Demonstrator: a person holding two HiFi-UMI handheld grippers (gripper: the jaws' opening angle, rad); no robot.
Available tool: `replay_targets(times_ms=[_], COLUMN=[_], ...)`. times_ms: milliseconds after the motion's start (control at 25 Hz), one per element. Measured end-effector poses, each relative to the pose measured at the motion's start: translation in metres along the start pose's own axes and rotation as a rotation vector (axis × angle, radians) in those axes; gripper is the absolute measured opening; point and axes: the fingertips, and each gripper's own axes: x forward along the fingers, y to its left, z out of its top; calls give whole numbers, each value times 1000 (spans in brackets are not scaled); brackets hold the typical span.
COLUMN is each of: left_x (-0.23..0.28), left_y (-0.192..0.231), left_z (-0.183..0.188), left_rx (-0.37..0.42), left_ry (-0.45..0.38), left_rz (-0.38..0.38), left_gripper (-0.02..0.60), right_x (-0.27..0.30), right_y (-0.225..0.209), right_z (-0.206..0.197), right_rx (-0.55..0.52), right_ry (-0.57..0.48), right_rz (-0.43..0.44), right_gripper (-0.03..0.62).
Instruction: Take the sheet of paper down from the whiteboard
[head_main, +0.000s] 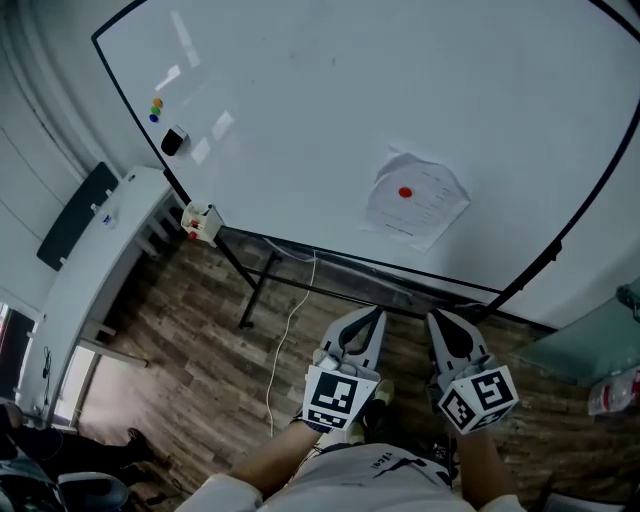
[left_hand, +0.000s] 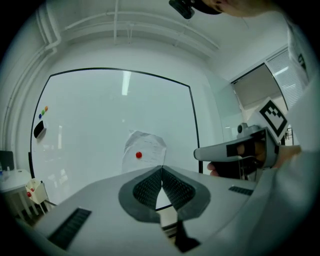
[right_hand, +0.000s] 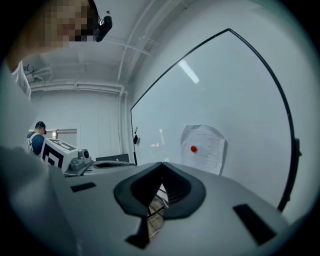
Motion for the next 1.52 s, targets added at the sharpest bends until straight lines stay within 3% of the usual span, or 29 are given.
replay_targets(times_ms=[400,720,1000,1200,1320,1520], left_x=[97,140,174,190,199,212], left_y=[57,102,139,149,148,147], left_z=[11,24,32,40,43,43], left_rx=[64,99,120,149,167,197], left_ry=[27,36,12,-11,-22,-16], left_rz=[50,85,12,-97,-177,-255], left_gripper=[14,15,23,95,104,104], right_x=[93,148,182,197,205,210], right_y=[-70,-96,-110,-116,-119,-122], right_z=[4,7,-3,-2,-6,-6], right_rx=[-6,-11,45,65,79,82], right_ry=[-10,10,8,-6,-9,-24], right_rz=[36,31,-52,-170,-228,-308], right_gripper=[14,14,15,20,77,83])
